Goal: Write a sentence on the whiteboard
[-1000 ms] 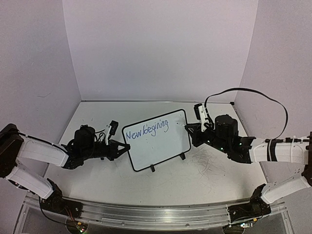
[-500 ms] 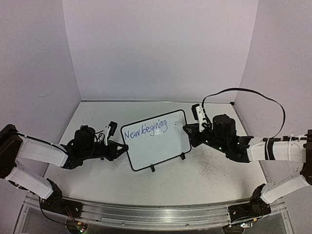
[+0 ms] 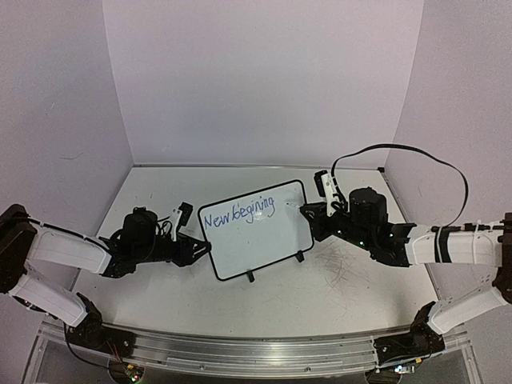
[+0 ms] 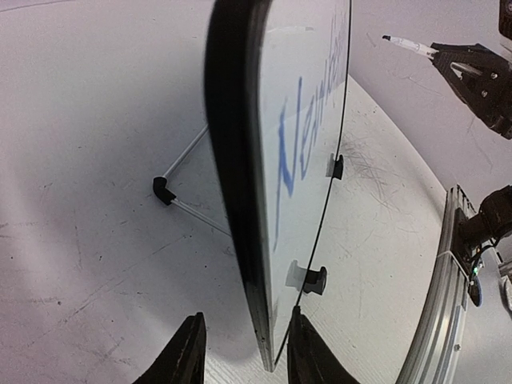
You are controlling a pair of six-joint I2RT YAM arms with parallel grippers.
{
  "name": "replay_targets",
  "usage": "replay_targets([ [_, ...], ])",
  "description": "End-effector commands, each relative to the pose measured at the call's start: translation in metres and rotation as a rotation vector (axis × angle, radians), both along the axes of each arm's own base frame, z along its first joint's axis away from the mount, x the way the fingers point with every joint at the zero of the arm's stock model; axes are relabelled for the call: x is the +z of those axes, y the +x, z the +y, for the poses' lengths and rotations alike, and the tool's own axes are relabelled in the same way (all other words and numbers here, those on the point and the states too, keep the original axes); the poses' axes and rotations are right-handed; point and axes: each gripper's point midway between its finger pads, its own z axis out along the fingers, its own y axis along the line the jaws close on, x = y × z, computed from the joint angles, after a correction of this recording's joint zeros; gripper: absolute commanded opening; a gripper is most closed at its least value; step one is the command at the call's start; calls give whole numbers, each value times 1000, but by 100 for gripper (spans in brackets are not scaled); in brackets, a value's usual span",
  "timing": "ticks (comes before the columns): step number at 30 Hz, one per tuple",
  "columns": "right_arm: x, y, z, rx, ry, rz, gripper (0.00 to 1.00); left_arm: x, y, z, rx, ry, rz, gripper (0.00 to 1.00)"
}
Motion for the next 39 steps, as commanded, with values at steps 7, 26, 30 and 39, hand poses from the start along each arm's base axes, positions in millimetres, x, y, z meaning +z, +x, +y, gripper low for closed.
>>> replay_targets([
  [7, 25, 4, 7, 13, 45, -57, 0, 36, 10, -1, 30, -59, -87, 48],
  [26, 30, 13, -6, -72, 29, -87, 0, 41, 22, -14, 21, -94, -104, 46],
  [30, 32, 16, -6, -80, 28, -93, 0, 43, 22, -14, 18, -99, -111, 39],
  [39, 50, 27, 11, -19, 33, -117, 0, 27, 20, -10, 20, -57, -108, 20],
])
